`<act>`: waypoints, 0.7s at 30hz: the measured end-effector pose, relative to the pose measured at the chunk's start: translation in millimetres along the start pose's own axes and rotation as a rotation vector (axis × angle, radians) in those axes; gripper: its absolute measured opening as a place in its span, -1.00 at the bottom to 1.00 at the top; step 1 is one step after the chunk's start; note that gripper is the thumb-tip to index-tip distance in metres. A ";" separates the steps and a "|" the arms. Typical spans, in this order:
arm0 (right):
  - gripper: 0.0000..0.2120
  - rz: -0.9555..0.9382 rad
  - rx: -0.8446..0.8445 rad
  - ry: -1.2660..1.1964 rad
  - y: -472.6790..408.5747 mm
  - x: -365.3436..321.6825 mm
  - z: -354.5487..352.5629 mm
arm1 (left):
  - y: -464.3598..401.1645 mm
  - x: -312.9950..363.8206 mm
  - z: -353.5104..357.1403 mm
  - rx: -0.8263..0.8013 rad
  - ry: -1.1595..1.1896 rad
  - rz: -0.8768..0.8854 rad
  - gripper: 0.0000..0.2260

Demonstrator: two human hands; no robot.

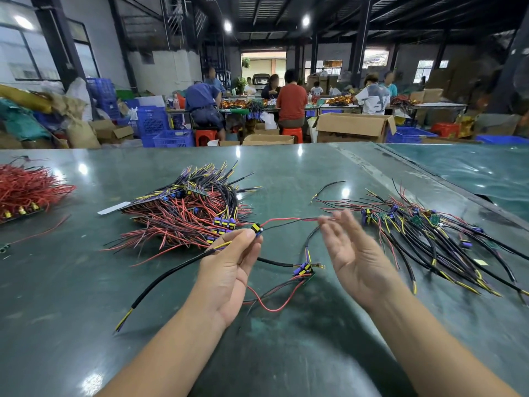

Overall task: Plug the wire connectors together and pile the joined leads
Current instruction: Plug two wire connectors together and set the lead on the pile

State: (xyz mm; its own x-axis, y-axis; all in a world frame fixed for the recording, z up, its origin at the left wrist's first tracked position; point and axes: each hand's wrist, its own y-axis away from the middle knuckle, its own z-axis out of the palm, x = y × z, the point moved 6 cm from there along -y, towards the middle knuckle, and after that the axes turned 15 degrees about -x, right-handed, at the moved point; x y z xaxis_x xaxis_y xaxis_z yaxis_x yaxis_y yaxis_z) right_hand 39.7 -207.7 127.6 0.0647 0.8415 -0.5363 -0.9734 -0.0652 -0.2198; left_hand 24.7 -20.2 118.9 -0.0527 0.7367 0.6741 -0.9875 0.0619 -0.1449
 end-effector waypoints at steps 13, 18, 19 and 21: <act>-0.80 -0.038 0.198 0.110 14.9 20.9 -6.3 | -1.2 7.9 0.3 0.006 0.161 0.138 -0.90; -0.76 -0.728 0.271 1.237 48.8 -14.5 26.3 | 1.4 11.4 2.1 -0.012 -0.060 0.202 -0.89; -0.83 -0.767 0.101 1.401 51.2 -5.2 40.5 | 2.4 10.1 2.9 -0.015 -0.123 0.199 -0.88; -0.79 -0.547 -0.153 1.535 45.2 21.0 49.9 | 4.1 5.8 4.4 -0.027 -0.194 0.180 -0.84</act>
State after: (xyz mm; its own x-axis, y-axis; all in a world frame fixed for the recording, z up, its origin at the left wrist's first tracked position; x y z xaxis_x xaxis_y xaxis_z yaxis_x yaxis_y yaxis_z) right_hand -14.0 -166.2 147.0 0.6103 -0.5035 -0.6116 -0.7391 -0.0841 -0.6683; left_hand 19.7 -18.6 125.5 -0.2568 0.5948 0.7617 -0.9557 -0.0387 -0.2920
